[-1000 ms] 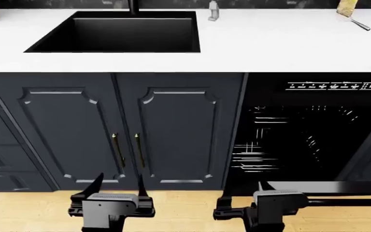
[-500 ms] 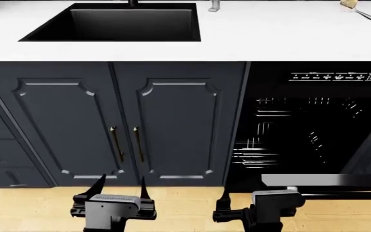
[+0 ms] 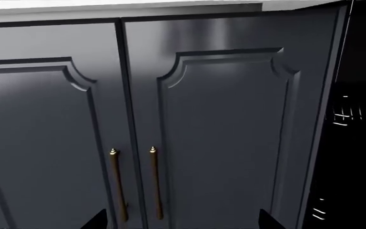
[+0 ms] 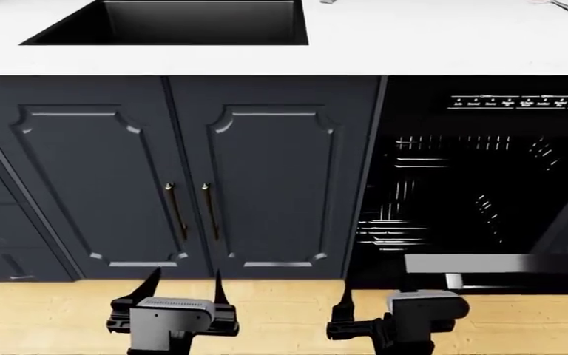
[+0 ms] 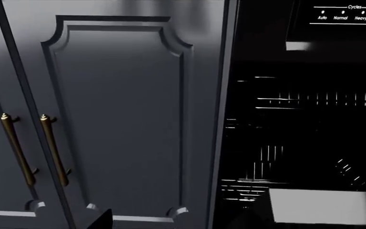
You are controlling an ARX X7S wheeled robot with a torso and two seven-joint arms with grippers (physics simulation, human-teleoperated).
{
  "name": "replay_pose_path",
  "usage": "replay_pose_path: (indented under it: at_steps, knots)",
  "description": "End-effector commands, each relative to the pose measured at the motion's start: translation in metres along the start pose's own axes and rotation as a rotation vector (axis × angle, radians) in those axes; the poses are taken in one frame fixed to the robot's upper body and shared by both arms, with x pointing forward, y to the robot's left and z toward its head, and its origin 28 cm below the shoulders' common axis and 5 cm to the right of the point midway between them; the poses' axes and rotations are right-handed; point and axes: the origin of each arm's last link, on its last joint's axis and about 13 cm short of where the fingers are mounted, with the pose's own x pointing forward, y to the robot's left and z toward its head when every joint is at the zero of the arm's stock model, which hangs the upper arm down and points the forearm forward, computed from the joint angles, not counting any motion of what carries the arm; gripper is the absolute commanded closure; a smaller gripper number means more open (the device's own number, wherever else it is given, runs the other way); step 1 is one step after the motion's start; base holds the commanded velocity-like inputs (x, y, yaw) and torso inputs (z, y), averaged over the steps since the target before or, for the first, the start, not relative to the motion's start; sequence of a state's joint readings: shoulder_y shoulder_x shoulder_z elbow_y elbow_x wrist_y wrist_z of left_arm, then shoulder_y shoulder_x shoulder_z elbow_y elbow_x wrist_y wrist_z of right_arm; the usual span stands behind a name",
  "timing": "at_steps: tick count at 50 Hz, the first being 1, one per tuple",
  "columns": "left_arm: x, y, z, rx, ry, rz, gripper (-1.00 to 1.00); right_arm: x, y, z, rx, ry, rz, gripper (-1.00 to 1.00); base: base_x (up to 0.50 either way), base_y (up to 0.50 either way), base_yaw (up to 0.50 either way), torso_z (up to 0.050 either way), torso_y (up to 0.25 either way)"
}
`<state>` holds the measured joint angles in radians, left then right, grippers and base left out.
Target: Close the dishwasher door
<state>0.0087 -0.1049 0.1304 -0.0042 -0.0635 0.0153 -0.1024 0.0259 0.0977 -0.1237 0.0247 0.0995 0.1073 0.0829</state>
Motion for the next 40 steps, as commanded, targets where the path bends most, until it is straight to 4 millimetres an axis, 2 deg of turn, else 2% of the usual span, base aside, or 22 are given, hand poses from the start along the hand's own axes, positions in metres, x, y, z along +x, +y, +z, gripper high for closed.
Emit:
replay_pose_path:
  at_steps: [1,40]
  knots:
    - [-0.0006,-0.0003,-0.0002,0.002,-0.003,-0.012,-1.00,-0.0005,-0.0003,0.0000,0.003,-0.006,-0.009,-1.00,0.00,0.00,0.00,-0.050,0.000]
    - [-0.0003,-0.0004,-0.0004,-0.007,-0.007,-0.026,-1.00,0.0001,-0.0006,-0.0004,0.011,-0.016,-0.016,-1.00,0.00,0.00,0.00,-0.050,0.000]
